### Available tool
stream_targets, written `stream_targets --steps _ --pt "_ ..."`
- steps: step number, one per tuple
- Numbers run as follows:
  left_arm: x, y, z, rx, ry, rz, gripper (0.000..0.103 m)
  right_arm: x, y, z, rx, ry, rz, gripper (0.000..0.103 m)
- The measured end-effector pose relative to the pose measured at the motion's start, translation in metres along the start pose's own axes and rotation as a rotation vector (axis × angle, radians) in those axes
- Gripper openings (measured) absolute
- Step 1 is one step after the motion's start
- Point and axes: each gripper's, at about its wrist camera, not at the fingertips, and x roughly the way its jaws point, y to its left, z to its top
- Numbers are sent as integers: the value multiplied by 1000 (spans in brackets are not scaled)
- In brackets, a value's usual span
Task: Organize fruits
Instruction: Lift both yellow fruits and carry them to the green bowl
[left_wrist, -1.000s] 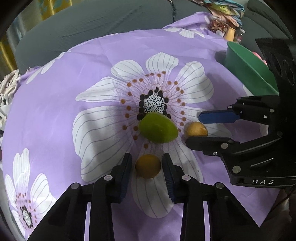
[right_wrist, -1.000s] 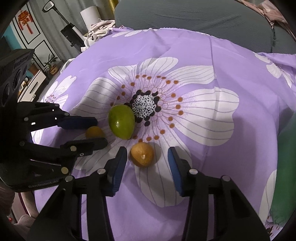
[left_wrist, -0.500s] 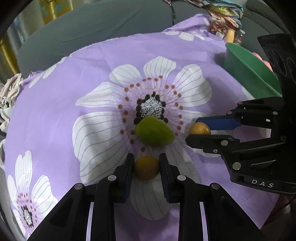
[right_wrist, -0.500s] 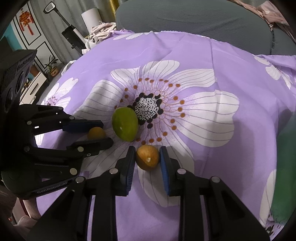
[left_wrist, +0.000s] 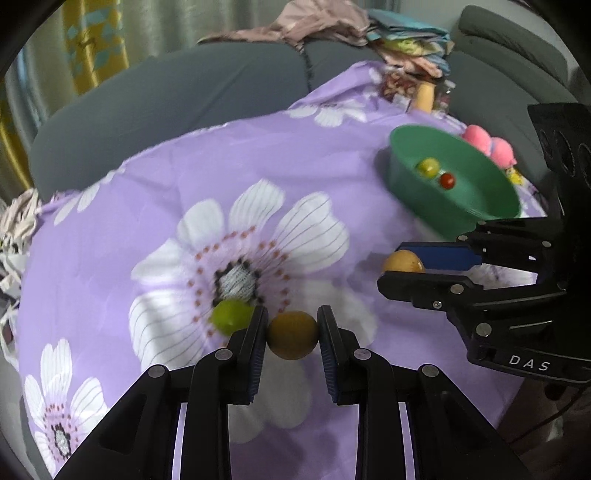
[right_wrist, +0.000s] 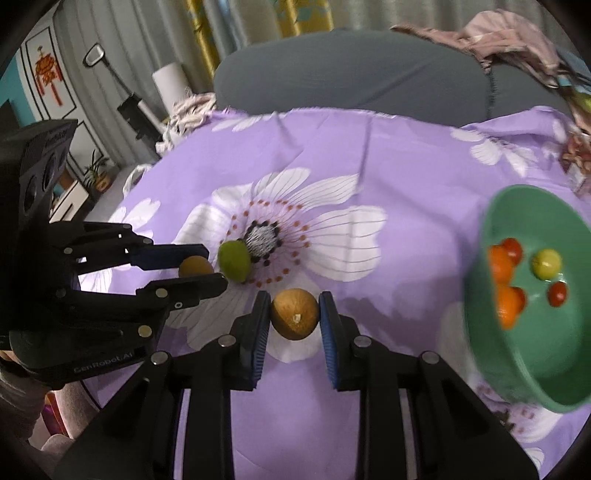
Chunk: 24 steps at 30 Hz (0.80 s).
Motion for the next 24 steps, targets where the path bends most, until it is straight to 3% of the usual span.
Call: stream_targets --steps 11,24 --pt "-2 -57 42 62 -77 -85 27 -64 -51 -12 105 -134 -90 27" --pt "19 -113 89 117 -99 -182 27 -92 -113 -33 251 -205 -166 27"
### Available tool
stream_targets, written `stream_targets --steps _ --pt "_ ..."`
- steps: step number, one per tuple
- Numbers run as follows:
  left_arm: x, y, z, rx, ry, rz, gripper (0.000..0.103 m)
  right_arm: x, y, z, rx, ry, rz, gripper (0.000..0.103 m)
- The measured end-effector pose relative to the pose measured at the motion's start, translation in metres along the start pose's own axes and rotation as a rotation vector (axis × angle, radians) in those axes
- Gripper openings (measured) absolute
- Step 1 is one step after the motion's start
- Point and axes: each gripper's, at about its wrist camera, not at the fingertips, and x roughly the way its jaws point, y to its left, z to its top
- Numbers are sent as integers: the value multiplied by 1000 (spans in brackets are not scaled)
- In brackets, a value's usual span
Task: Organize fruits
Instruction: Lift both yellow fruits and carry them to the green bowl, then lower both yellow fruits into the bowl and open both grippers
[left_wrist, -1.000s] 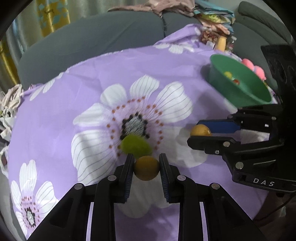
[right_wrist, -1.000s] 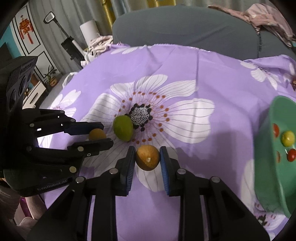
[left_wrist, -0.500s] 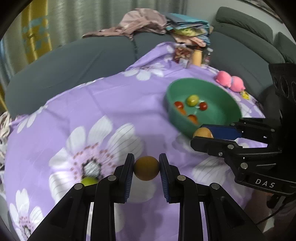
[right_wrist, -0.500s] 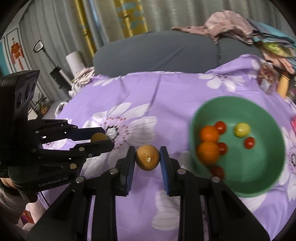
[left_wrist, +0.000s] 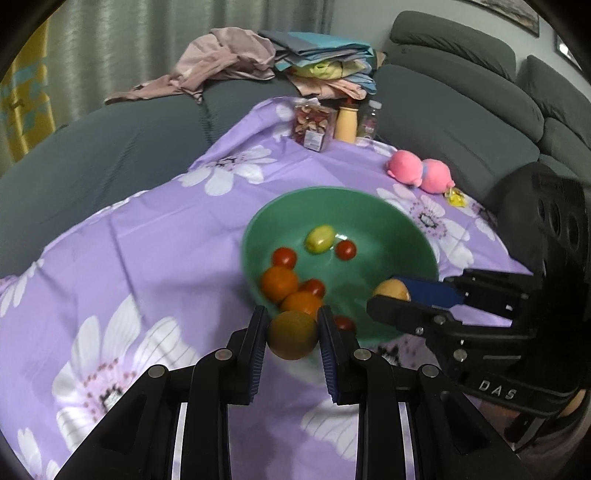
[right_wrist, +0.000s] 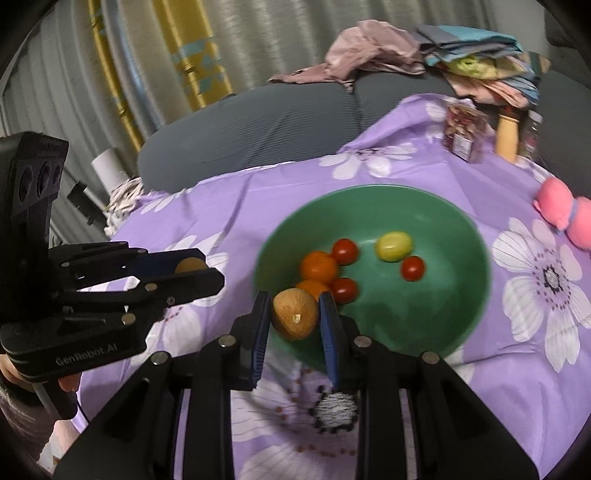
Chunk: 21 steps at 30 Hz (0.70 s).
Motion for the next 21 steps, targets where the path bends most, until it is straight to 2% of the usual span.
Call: stream_targets --steps 10,19,20,21 --pt "39 -14 12 1 49 -36 27 4 -29 -2 34 10 -80 27" --pt "47 -15 9 -12 85 -47 28 5 -36 -7 57 21 -81 30" --pt "45 -15 9 -12 83 -45 32 5 -35 -8 54 22 -83 31" --pt "44 -15 8 -12 81 -47 41 5 -34 -8 51 23 -84 32"
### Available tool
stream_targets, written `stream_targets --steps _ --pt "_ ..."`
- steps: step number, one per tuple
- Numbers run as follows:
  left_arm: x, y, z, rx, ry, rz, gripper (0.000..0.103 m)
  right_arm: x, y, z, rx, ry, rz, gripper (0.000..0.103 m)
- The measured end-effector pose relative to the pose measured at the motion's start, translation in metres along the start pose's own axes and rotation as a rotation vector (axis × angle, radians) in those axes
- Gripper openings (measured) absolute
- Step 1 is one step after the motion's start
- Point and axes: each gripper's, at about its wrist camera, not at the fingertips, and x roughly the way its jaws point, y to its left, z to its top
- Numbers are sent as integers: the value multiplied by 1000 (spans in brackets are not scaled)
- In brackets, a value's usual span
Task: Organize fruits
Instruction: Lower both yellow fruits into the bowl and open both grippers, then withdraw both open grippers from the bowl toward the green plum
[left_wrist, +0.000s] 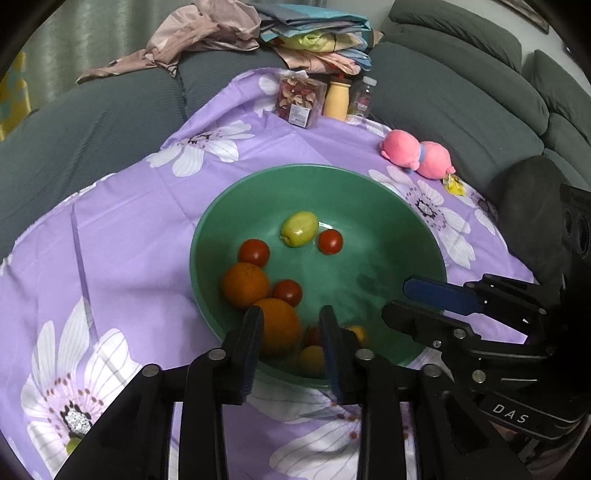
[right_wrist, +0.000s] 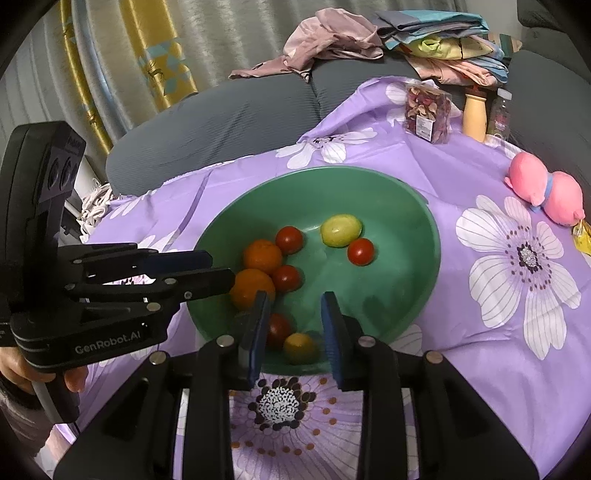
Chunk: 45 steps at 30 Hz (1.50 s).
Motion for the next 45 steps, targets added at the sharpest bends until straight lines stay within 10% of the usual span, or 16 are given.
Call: stream_targets --steps 3,11,28,45 --pt "-11 0 -5 2 -12 12 61 -3 2 -2 5 -4 5 39" --pt "-44 14 -26 -14 -43 65 70 -20 16 -5 -8 -34 14 49" --pt "-121 121 -141 -301 -14 277 73 -5 91 -22 -141 46 179 61" --pt "-120 137 -166 -360 7 230 73 31 152 -33 -264 171 229 62"
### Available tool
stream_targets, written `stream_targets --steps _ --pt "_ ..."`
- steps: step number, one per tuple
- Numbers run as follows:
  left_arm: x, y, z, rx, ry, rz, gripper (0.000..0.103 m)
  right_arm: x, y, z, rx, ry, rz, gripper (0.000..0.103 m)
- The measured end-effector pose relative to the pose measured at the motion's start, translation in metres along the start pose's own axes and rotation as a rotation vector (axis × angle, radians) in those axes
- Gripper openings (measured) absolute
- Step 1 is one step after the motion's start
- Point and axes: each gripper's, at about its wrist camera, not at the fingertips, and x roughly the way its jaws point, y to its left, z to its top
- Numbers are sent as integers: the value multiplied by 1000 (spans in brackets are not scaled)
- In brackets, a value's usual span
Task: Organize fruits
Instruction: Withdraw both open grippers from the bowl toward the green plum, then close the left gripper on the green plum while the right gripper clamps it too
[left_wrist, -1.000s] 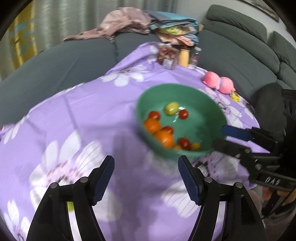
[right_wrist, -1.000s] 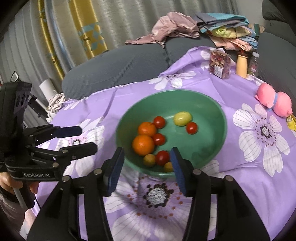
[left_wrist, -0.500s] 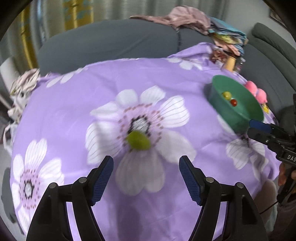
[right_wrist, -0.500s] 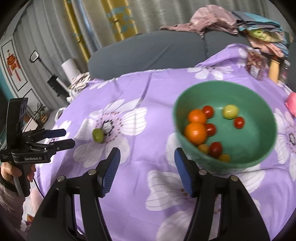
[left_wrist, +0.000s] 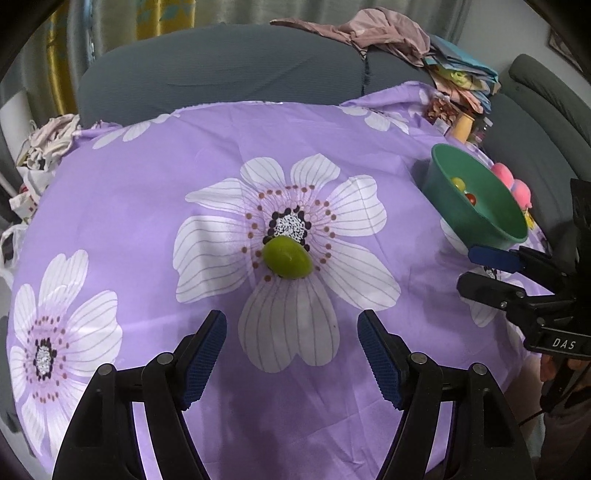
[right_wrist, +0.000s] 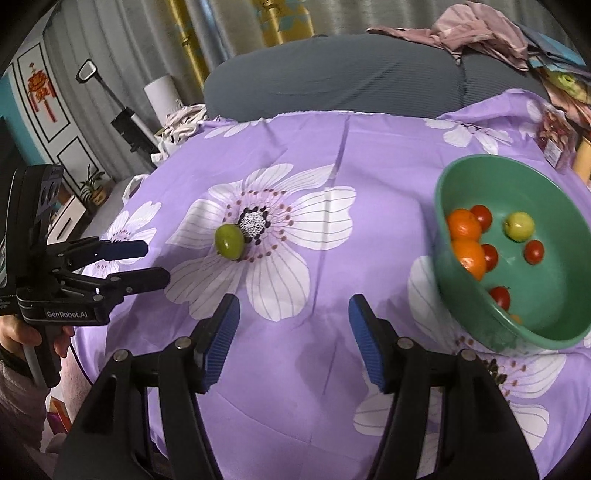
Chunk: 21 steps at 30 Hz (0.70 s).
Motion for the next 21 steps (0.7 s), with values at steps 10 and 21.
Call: stream_targets --steps 10,21 --pt "6 8 4 -20 -5 -45 73 18 11 5 -30 44 -5 62" --pt "19 12 15 -34 8 -85 73 45 28 10 -61 100 21 62"
